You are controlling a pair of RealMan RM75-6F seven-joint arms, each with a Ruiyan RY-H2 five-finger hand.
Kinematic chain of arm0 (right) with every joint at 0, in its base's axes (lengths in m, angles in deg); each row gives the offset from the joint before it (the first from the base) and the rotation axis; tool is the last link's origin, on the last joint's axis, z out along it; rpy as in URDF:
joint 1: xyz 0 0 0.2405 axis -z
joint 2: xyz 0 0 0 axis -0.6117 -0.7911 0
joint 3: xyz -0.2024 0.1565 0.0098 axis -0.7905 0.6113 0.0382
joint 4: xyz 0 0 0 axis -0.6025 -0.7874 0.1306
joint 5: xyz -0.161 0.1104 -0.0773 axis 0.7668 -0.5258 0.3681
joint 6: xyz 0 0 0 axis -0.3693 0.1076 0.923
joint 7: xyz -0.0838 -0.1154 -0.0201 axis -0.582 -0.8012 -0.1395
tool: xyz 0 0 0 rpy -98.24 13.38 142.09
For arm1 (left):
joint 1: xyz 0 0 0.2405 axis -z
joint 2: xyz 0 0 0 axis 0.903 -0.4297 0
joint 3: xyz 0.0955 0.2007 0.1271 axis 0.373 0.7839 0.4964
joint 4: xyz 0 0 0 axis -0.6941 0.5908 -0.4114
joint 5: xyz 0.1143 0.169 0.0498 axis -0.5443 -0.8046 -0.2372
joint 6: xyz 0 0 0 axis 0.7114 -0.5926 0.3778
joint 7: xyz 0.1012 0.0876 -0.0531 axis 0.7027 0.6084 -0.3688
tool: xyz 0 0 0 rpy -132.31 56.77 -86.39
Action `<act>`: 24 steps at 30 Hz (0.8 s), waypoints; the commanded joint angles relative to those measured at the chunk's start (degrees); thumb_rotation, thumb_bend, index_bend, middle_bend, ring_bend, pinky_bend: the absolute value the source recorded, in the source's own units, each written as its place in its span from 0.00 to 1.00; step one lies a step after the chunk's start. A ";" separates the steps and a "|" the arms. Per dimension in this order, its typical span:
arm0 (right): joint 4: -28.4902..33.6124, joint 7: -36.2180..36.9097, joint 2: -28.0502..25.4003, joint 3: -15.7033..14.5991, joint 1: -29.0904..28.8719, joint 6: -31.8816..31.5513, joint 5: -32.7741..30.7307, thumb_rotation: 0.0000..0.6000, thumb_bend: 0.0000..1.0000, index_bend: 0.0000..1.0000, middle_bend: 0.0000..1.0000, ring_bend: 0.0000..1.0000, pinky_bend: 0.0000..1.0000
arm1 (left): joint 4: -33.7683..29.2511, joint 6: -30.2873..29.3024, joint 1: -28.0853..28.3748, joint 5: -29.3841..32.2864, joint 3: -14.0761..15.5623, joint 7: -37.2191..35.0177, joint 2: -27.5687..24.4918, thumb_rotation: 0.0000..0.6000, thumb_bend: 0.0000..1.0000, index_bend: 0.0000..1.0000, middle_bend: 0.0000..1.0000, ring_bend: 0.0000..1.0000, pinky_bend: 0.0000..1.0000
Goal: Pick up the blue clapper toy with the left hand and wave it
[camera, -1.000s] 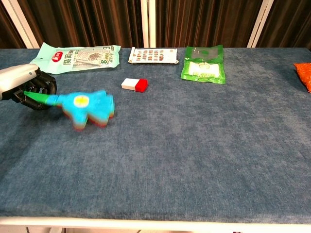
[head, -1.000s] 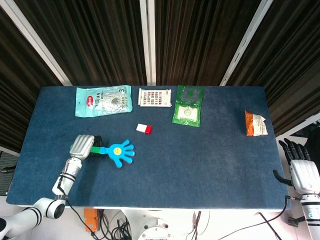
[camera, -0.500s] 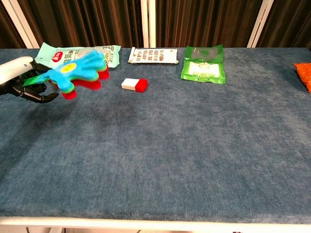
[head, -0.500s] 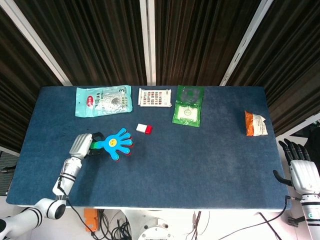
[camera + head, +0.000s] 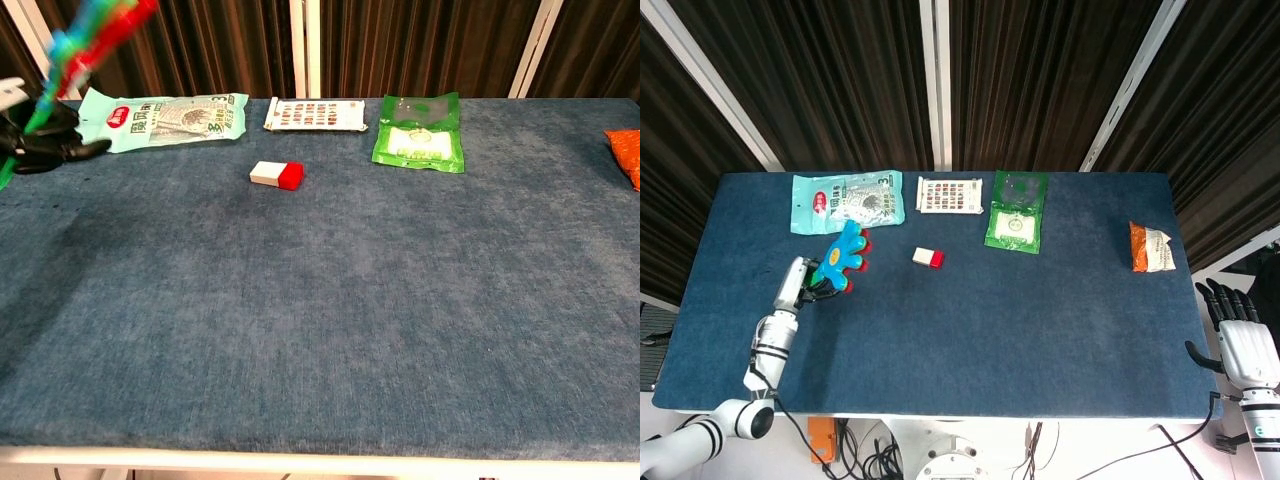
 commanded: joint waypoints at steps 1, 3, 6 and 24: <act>-0.03 0.03 0.01 -0.02 0.00 0.06 -0.03 1.00 0.21 0.00 0.00 0.00 0.00 | -5.92 0.49 -2.21 3.49 -4.91 -13.77 -3.65 1.00 0.29 1.00 1.00 1.00 1.00; -0.03 -0.01 0.03 -0.04 -0.03 0.15 -0.04 1.00 0.21 0.00 0.00 0.00 0.00 | -6.77 0.24 -2.65 3.77 -5.55 -14.97 -4.50 1.00 0.30 1.00 1.00 1.00 1.00; 0.04 -0.13 0.09 -0.11 -0.02 0.12 0.07 1.00 0.21 0.00 0.00 0.00 0.00 | -8.27 0.06 -3.23 4.29 -6.28 -16.48 -5.32 1.00 0.34 1.00 1.00 1.00 1.00; 0.93 -1.19 -0.08 -0.09 -0.31 0.44 0.03 1.00 0.21 0.00 0.00 0.00 0.00 | 7.40 -7.84 1.46 -16.04 6.86 32.31 -6.79 1.00 0.75 1.00 1.00 1.00 1.00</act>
